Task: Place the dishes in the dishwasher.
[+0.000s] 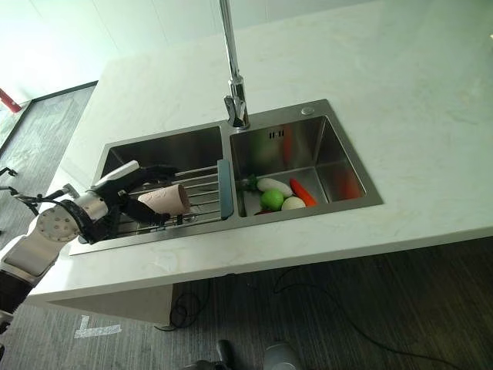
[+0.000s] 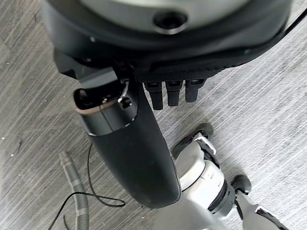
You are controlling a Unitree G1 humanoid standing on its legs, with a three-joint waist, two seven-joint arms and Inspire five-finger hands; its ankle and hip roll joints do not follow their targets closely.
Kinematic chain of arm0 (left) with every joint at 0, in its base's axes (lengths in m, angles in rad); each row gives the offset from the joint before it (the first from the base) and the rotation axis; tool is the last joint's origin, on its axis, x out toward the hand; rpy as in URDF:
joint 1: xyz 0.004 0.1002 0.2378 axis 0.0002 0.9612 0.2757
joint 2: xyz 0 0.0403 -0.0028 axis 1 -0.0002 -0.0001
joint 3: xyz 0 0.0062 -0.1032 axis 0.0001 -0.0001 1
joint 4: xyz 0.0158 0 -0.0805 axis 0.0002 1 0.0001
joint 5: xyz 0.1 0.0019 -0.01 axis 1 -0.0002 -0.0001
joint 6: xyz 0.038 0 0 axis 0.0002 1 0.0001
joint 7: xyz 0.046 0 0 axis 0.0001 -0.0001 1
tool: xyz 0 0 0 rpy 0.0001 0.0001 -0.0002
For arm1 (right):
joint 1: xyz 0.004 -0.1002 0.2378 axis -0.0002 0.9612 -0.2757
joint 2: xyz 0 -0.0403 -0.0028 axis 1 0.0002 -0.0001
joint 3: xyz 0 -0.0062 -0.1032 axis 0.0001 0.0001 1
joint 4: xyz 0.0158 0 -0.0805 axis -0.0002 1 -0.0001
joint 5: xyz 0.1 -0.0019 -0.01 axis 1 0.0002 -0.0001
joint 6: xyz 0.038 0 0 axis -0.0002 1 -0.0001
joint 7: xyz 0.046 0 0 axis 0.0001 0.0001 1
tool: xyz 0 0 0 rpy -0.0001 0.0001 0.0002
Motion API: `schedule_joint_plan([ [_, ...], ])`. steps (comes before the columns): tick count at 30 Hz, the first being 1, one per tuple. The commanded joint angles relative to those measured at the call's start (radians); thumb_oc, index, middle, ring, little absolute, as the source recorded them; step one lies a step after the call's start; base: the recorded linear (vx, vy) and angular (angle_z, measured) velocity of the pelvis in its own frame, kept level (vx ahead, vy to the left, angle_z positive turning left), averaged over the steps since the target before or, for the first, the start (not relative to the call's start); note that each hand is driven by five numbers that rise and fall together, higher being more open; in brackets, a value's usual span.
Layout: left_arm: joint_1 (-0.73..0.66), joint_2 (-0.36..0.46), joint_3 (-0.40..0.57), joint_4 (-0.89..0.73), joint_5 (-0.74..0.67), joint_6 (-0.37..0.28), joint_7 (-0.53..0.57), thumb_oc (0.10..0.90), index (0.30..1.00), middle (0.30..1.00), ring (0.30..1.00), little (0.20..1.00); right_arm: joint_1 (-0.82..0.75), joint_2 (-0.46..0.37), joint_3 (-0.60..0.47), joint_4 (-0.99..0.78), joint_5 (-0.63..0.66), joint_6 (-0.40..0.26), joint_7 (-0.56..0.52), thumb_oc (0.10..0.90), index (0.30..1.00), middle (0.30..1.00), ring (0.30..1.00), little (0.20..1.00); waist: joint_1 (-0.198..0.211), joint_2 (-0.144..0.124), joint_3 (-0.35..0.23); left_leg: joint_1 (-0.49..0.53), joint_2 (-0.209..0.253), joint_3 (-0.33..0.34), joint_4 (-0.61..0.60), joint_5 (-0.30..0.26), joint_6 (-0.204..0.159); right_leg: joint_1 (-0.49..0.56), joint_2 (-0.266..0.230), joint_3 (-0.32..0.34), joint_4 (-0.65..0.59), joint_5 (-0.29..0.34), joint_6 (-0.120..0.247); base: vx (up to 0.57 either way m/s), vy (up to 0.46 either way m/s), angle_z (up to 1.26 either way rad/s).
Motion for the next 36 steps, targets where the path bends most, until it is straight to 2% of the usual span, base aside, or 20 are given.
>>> schedule_joint_plan([
  [1,-0.169,0.056,0.081,0.005,0.026,-0.043,0.026,0.8,0.9,0.9,0.9,0.9,0.016,-0.023,0.002,-0.05,0.042,-0.022,-0.004,0.8,0.9,0.9,0.9,0.9,-0.026,-0.002,-0.032,0.009,-0.027,-0.026,0.159,-0.226,-0.01,0.02,-0.055,-0.025,-0.106,0.08,0.133,0.05,0.028,-0.03],
  [3,-0.176,0.057,0.07,0.016,0.035,-0.04,0.03,0.8,0.9,0.9,0.9,0.9,0.015,-0.024,0.004,-0.051,0.043,-0.022,-0.005,0.8,0.9,0.9,0.9,0.9,-0.027,-0.001,-0.032,0.011,-0.029,-0.027,0.159,-0.226,-0.01,0.02,-0.054,-0.022,-0.106,0.081,0.132,0.05,0.021,-0.01],
  [4,-0.177,0.057,0.066,0.03,0.082,-0.051,0.047,0.8,0.9,0.9,0.9,0.9,0.016,-0.027,0.005,-0.054,0.042,-0.02,-0.007,0.8,0.9,0.9,0.9,0.9,-0.03,0.001,-0.033,0.012,-0.03,-0.026,0.159,-0.227,-0.009,0.02,-0.053,-0.02,-0.106,0.081,0.132,0.05,0.024,-0.05],
  [7,-0.179,0.067,0.051,0.049,0.126,-0.072,0.132,0.8,0.9,0.9,0.9,0.9,0.018,-0.031,0.009,-0.061,0.042,-0.016,-0.013,0.8,0.9,0.9,0.9,0.9,-0.034,0.002,-0.031,0.011,-0.034,-0.026,0.159,-0.227,-0.008,0.019,-0.053,-0.015,-0.106,0.082,0.132,0.05,0.028,-0.04],
  [12,-0.143,0.057,0.077,0.066,0.166,-0.064,0.2,0.8,0.9,0.9,0.9,0.9,0.029,-0.035,0.002,-0.068,0.036,-0.007,-0.015,0.8,0.9,0.9,0.9,0.9,-0.038,0.004,-0.025,0.007,-0.038,-0.026,0.159,-0.228,-0.006,0.013,-0.053,-0.01,-0.106,0.083,0.133,0.01,0.011,0.0],
  [19,-0.117,0.021,0.078,0.072,0.167,-0.048,0.167,0.8,0.9,0.9,0.9,0.9,0.036,-0.041,-0.002,-0.083,0.032,-0.004,-0.011,0.8,0.9,0.9,0.9,0.9,-0.046,0.006,-0.012,0.001,-0.043,-0.025,0.159,-0.226,-0.003,0.006,-0.054,-0.004,-0.106,0.087,0.132,0.01,0.007,-0.01],
  [27,-0.109,-0.029,0.068,0.065,0.072,-0.008,0.108,0.8,0.9,0.9,0.9,0.9,0.036,-0.052,-0.003,-0.114,0.029,-0.003,-0.017,0.8,0.9,0.9,0.9,0.9,-0.058,0.016,0.006,-0.006,-0.046,-0.02,0.159,-0.224,-0.004,-0.007,-0.057,0.005,-0.106,0.089,0.133,0.01,0.015,-0.03],
  [30,-0.1,-0.046,0.072,0.053,-0.013,0.026,0.04,0.8,0.9,0.9,0.9,0.9,0.035,-0.054,-0.008,-0.118,0.021,0.003,-0.02,0.8,0.9,0.9,0.9,0.9,-0.059,0.019,0.013,-0.007,-0.047,-0.02,0.159,-0.223,-0.004,-0.009,-0.058,0.004,-0.106,0.09,0.133,0.01,0.013,-0.07],
  [31,-0.095,-0.061,0.076,0.046,-0.048,0.055,0.009,0.8,0.9,0.9,0.9,0.9,0.036,-0.054,-0.011,-0.118,0.019,0.001,-0.017,0.8,0.9,0.9,0.9,0.9,-0.059,0.02,0.018,-0.009,-0.049,-0.02,0.159,-0.222,-0.003,-0.011,-0.059,0.003,-0.106,0.09,0.133,0.0,0.011,-0.06],
  [36,-0.085,-0.088,0.071,0.029,-0.036,0.109,-0.03,0.8,0.9,0.9,0.9,0.9,0.035,-0.06,-0.017,-0.112,0.006,-0.006,-0.014,0.8,0.9,0.9,0.9,0.9,-0.061,0.03,0.03,-0.013,-0.054,-0.02,0.159,-0.218,-0.004,-0.015,-0.064,0.0,-0.106,0.09,0.132,0.0,0.01,-0.01],
])
